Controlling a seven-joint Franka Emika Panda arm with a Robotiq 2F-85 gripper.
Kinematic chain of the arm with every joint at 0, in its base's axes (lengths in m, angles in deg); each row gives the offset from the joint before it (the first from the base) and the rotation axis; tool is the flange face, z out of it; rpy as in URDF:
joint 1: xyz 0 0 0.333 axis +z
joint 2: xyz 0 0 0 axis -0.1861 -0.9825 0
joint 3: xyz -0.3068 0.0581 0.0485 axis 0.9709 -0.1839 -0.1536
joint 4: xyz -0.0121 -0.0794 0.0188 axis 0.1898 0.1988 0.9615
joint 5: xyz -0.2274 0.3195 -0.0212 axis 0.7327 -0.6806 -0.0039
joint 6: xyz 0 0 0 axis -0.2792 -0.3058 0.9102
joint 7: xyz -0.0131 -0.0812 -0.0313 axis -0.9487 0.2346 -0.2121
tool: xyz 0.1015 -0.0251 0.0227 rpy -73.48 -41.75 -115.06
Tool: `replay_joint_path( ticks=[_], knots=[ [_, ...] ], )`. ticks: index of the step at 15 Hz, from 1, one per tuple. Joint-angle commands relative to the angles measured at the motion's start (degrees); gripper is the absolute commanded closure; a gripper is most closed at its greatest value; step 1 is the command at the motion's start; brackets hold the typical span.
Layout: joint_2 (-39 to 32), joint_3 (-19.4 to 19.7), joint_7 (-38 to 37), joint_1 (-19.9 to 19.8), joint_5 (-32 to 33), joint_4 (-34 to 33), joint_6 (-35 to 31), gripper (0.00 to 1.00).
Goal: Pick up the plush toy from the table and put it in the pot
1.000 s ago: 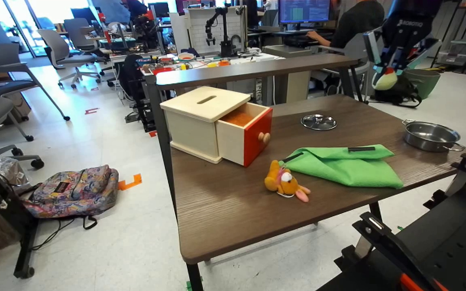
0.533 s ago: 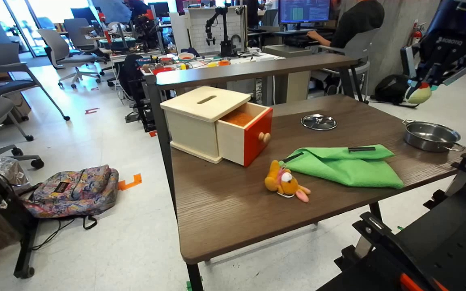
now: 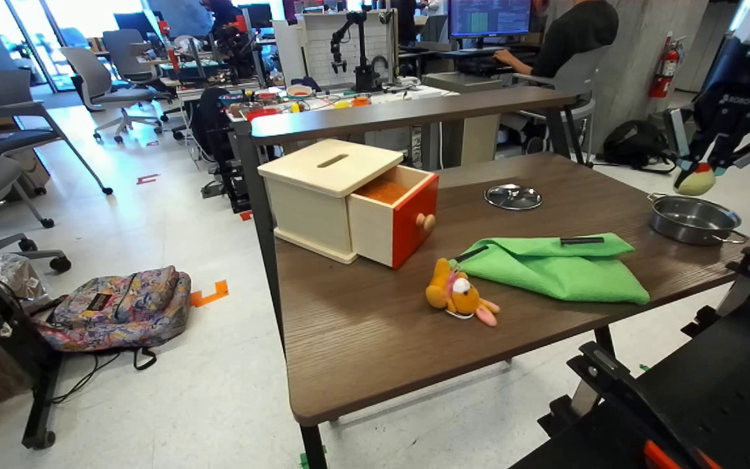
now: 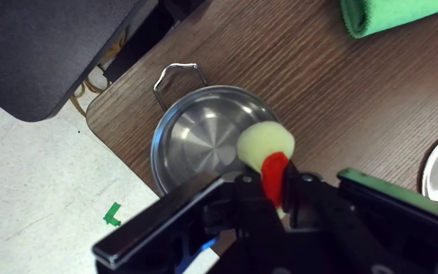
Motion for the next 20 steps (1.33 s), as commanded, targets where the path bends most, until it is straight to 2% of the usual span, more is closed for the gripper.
replay_joint_path(
  ticks=[1,12,13,14,20],
  knots=[
    [-1.79,0.92,-2.7,0.61,1.01,-1.66,-0.6,0.96],
    [-3.76,3.66,-11.08,2.79,7.34,-1.82,-1.09,0.96],
    [-3.77,3.61,-11.4,2.86,7.43,-1.79,-1.01,0.6],
    [-3.75,3.59,-11.7,2.96,7.55,-1.77,-0.91,0.59],
    [-3.83,3.37,-12.45,3.5,7.81,-2.1,-0.54,0.16]
  ],
)
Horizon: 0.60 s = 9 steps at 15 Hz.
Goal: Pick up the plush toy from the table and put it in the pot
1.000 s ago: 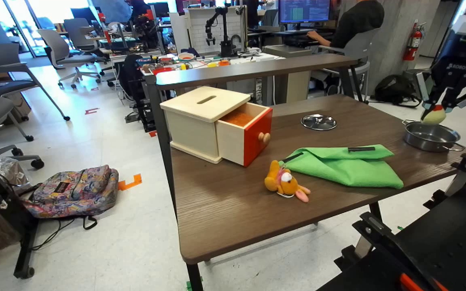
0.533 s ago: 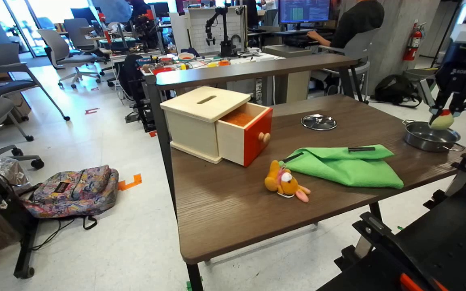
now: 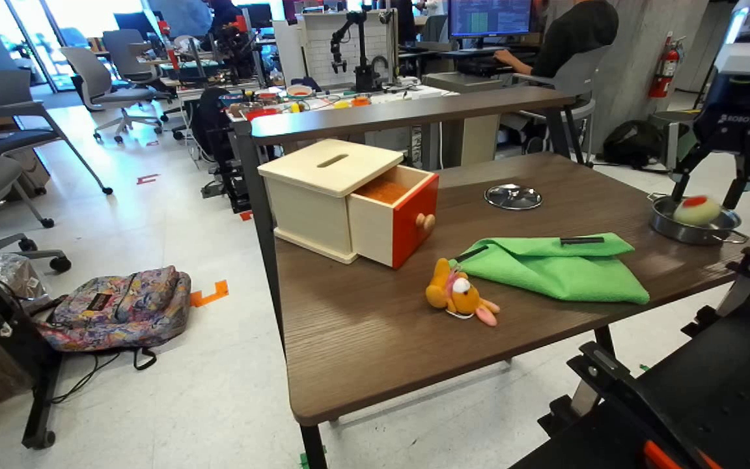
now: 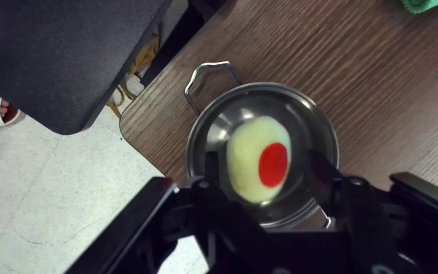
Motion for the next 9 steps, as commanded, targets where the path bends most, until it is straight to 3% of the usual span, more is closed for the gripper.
replay_joint_path(
  ticks=[1,2,3,6,9],
  knots=[
    [-0.69,0.74,-1.63,1.1,0.92,-0.92,-0.23,0.09],
    [-0.71,0.72,-1.7,1.12,0.88,-0.99,-0.18,0.02],
    [-0.71,0.74,-1.77,1.18,0.91,-1.02,-0.15,0.0],
    [0.44,0.84,-1.74,1.31,1.13,-0.3,0.18,0.0],
    [5.98,0.5,0.76,0.88,0.71,4.16,-0.86,0.0]
  ],
)
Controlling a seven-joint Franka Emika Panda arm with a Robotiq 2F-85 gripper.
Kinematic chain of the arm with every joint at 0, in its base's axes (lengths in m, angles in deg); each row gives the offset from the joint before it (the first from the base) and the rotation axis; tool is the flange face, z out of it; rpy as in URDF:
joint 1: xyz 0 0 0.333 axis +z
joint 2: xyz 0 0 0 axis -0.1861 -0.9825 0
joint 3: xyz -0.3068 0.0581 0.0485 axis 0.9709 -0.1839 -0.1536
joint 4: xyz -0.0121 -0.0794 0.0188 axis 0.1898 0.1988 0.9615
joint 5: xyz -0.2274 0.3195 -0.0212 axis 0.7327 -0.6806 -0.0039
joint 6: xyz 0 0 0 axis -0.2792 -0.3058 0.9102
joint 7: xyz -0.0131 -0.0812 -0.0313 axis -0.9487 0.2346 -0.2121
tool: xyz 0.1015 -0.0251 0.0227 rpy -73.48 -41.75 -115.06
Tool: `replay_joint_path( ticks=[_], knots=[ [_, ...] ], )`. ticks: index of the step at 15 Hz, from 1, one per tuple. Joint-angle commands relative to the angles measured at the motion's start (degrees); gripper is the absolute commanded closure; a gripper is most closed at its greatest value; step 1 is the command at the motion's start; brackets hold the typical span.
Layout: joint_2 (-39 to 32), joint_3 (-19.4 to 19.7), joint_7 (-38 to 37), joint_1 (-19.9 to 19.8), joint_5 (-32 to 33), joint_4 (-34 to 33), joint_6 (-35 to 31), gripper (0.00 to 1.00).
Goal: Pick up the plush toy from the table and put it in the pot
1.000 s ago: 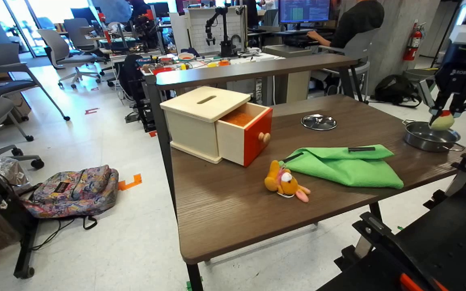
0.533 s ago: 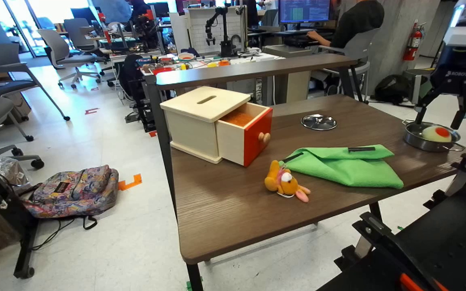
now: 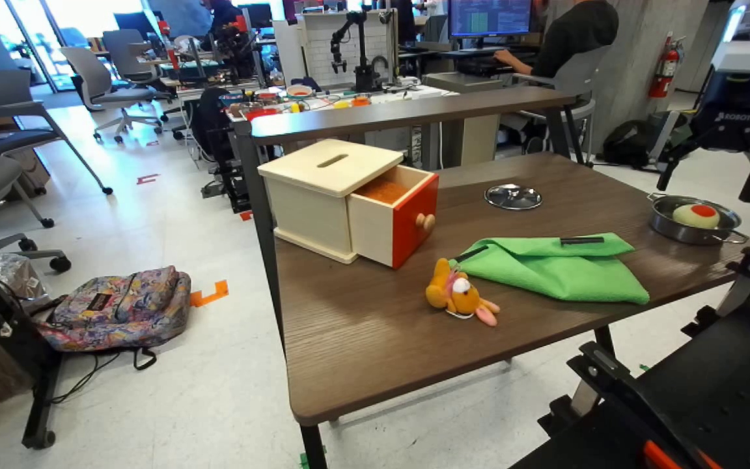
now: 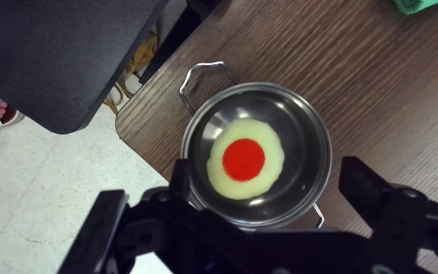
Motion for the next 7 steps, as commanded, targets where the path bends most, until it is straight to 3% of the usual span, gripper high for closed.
replay_joint_path(
  ticks=[1,4,5,7],
  knots=[
    [8.01,0.34,2.25,0.47,0.53,6.11,-1.71,0.0],
    [15.04,-1.36,7.17,-0.11,-1.74,10.5,-3.27,0.0],
    [8.54,-0.18,4.03,0.19,-0.3,5.43,-1.43,0.0],
    [12.62,-0.54,5.33,0.35,-0.57,7.86,-1.46,0.0]
  ],
)
